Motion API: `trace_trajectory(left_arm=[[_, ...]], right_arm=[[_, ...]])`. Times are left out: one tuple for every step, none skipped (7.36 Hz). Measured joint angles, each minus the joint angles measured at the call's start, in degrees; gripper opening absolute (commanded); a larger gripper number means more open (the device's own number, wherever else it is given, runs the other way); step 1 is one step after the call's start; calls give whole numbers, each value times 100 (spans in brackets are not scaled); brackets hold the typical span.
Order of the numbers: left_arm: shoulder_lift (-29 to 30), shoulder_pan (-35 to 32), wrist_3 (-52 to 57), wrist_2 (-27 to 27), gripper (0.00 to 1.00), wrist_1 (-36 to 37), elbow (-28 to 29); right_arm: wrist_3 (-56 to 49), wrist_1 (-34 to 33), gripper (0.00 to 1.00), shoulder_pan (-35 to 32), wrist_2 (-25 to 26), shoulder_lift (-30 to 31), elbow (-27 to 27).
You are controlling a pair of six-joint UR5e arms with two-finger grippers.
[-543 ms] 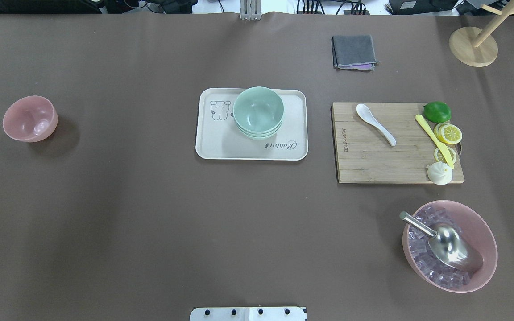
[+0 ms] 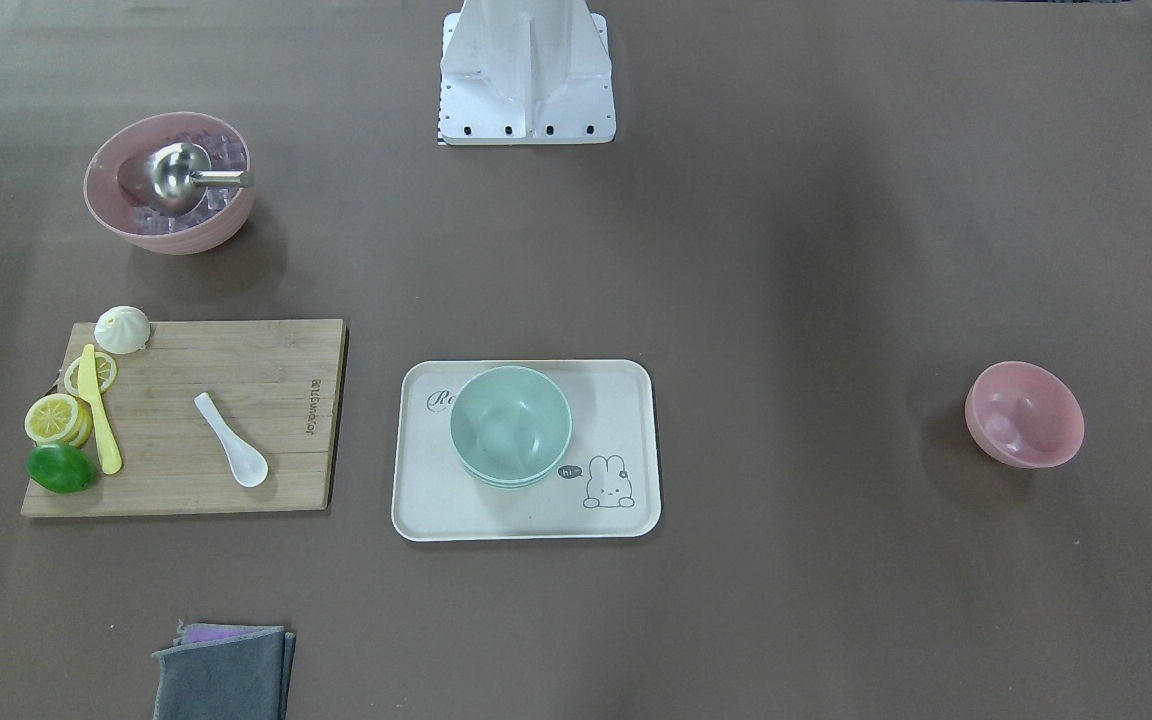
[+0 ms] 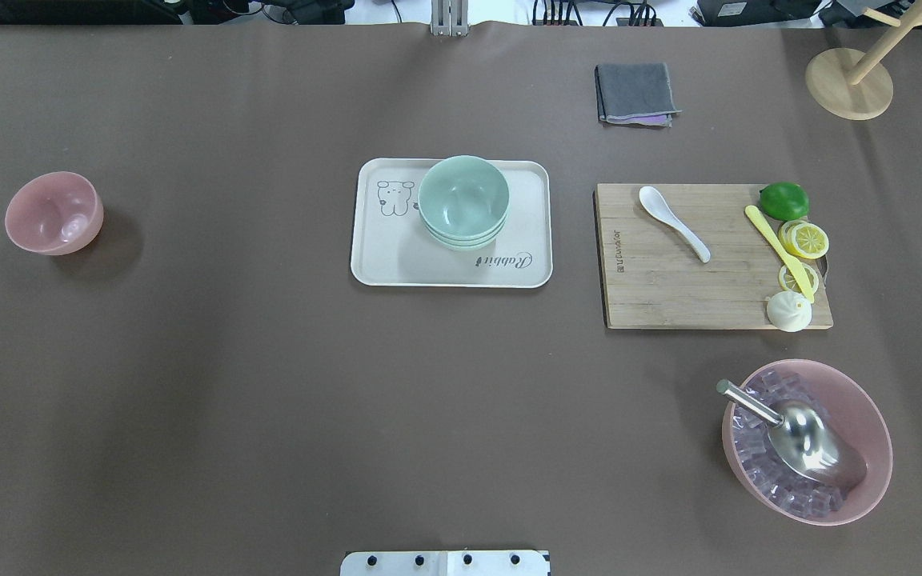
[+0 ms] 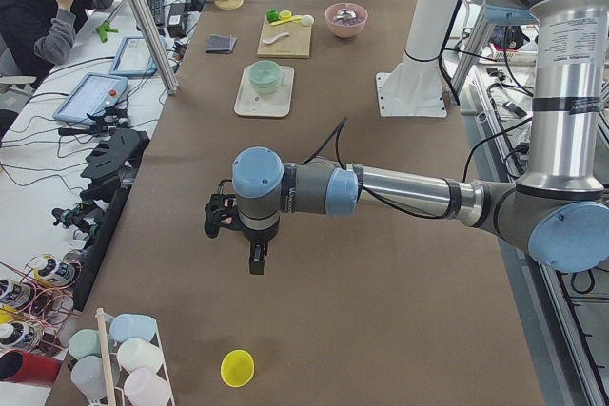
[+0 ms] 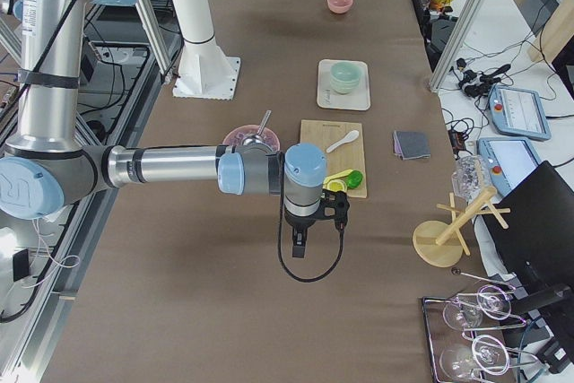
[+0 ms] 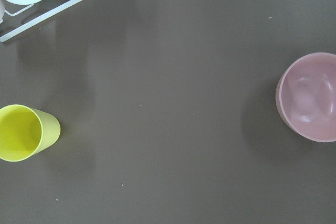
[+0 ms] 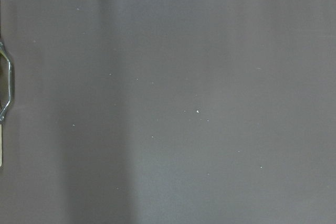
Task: Stack pink bowl on green and place spoon
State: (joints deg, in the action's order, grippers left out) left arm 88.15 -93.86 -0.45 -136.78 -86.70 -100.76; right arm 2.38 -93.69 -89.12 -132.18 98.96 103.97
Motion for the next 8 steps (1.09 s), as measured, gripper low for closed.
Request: trace_trajectory(left_arm=[[20,-1,1,-4,99,-5,-73],[37,-1,1,-6,98,-12,-132],[49,-1,1,-9,99,-79,-193],[61,0,1,-12,98,-395,-232],[74,14,-5,-21,98,-848,-215],[91,38,-33,-114,98,-1133,-126],[126,64,-71,-318,98,-1257,23],[152,78,-92,-480,98,-1365,136]], right_arm=[[-2,20,100,0,-10,-10,49],[13,120,100,8,-38,-19,110],[35,366,100,21,-136,-15,158],[46,770,100,39,-349,8,193],[48,1181,100,110,-539,8,203],[46,1444,100,276,-597,-52,200],[42,1596,100,442,-580,-107,195],[38,1732,100,519,-528,-113,177]])
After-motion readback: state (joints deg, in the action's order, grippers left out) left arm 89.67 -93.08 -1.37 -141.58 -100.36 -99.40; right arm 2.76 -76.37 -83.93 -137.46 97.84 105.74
